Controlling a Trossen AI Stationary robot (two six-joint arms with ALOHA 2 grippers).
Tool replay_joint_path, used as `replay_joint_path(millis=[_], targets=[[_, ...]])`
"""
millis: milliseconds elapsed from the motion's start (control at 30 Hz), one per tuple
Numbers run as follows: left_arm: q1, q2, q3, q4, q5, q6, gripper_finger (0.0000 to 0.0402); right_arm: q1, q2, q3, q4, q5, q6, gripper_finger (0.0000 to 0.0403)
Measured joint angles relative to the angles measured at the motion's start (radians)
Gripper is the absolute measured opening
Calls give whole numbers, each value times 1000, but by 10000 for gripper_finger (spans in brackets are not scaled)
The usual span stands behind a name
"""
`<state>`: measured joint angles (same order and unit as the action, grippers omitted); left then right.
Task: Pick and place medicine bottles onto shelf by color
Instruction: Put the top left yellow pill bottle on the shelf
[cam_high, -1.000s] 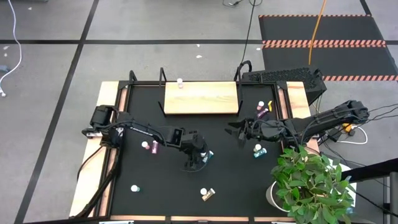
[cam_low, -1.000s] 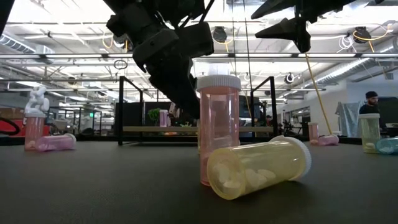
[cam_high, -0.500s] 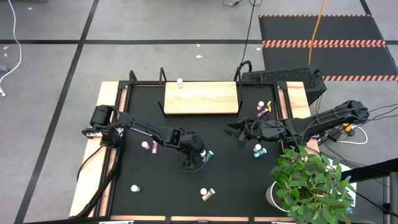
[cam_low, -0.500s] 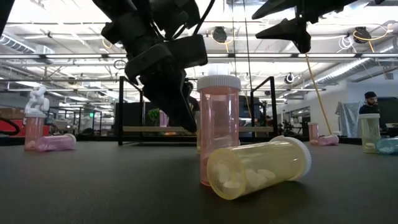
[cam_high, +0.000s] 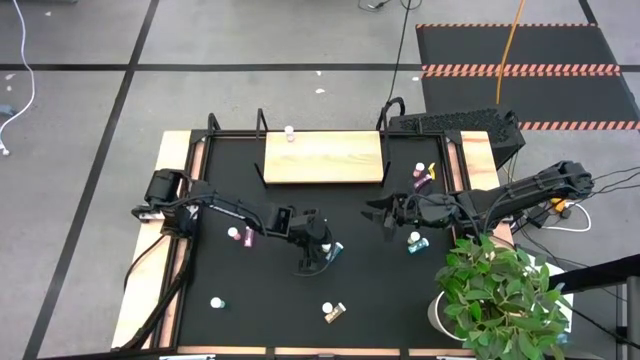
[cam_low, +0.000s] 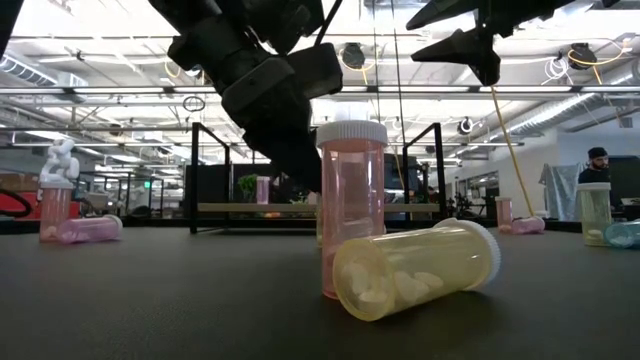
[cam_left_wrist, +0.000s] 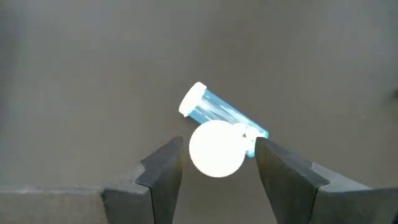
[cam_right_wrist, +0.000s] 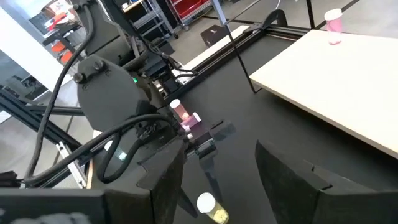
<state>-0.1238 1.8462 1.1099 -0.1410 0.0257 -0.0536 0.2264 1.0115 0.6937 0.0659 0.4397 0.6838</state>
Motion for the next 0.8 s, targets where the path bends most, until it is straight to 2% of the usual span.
replay_joint_path(millis=[600, 800], targets=[[23, 0, 0, 5, 19, 1, 198, 0, 0, 0, -37, -1, 1, 194], [23, 0, 0, 21, 27, 7, 152, 0, 0, 0, -37, -4, -5, 194]])
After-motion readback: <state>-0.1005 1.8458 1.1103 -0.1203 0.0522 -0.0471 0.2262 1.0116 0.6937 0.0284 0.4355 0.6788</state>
